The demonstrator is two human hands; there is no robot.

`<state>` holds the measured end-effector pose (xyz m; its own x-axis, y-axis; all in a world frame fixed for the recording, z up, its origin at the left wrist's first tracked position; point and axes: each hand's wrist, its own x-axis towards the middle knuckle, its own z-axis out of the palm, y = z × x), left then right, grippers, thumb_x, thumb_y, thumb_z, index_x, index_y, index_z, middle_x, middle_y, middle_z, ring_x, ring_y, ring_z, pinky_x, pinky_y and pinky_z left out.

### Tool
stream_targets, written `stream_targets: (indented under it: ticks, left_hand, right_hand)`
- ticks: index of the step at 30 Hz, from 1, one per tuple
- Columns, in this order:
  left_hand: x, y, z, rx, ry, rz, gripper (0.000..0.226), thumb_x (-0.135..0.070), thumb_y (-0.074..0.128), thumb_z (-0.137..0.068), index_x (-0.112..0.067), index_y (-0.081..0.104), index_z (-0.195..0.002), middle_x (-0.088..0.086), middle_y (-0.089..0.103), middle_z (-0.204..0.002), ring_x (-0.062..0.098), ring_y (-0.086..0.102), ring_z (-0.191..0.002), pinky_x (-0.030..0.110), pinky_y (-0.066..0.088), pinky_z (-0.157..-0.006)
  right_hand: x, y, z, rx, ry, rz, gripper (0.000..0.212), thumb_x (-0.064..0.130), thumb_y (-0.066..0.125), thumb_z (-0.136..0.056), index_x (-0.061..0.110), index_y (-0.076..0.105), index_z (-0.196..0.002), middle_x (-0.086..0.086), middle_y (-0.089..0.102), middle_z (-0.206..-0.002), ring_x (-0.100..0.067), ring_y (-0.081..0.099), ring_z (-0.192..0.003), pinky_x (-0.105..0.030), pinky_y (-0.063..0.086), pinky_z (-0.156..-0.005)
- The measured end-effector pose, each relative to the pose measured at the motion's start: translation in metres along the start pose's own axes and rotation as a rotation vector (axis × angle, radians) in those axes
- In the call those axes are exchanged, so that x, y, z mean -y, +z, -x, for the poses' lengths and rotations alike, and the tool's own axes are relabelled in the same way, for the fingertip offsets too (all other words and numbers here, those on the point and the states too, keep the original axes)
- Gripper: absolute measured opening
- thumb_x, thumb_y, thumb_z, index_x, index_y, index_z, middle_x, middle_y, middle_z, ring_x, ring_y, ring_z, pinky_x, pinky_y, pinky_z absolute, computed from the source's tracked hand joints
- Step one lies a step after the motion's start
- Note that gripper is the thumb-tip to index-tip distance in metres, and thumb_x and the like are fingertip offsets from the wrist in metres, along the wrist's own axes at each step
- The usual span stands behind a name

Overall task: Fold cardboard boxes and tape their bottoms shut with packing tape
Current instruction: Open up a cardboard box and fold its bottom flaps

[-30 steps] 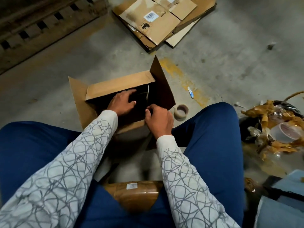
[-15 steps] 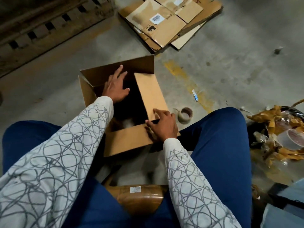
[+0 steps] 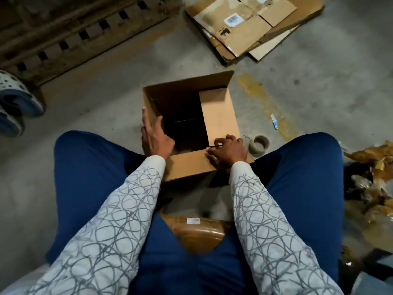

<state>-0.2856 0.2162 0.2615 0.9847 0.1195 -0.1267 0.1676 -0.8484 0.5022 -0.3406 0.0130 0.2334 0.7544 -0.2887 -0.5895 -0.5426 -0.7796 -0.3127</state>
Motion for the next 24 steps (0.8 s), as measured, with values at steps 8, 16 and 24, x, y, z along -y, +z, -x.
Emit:
stream_targets:
  ticks: [8, 16, 24]
  left_hand:
    - [0.007, -0.012, -0.01, 0.065, 0.065, 0.026, 0.061, -0.003, 0.065, -0.085, -0.019, 0.049, -0.141, -0.009, 0.008, -0.166, 0.029, 0.043, -0.136, 0.042, 0.045, -0.106]
    - [0.002, -0.035, -0.05, 0.163, 0.139, -0.15, 0.058, -0.012, 0.071, -0.087, -0.014, 0.046, -0.139, 0.008, 0.026, -0.14, 0.03, 0.059, -0.087, 0.035, 0.054, -0.081]
    - [0.009, -0.051, -0.104, 0.192, 0.238, -0.225, 0.06, -0.012, 0.066, -0.088, -0.016, 0.045, -0.145, 0.018, 0.028, -0.136, 0.046, 0.062, -0.1, 0.047, 0.052, -0.098]
  right_hand:
    - [0.006, 0.0, 0.014, 0.013, -0.068, -0.052, 0.057, 0.061, 0.063, -0.088, 0.036, 0.057, -0.139, 0.002, 0.048, -0.149, -0.029, 0.039, -0.138, -0.045, 0.033, -0.107]
    - [0.017, 0.004, 0.027, 0.051, -0.172, 0.035, 0.072, 0.073, 0.066, -0.078, 0.04, 0.053, -0.141, 0.005, 0.046, -0.152, -0.026, 0.037, -0.139, -0.047, 0.029, -0.108]
    - [0.017, 0.013, 0.032, 0.18, -0.27, 0.181, 0.103, 0.07, 0.083, -0.057, 0.047, 0.041, -0.147, 0.005, 0.021, -0.165, -0.027, 0.018, -0.149, -0.052, 0.019, -0.114]
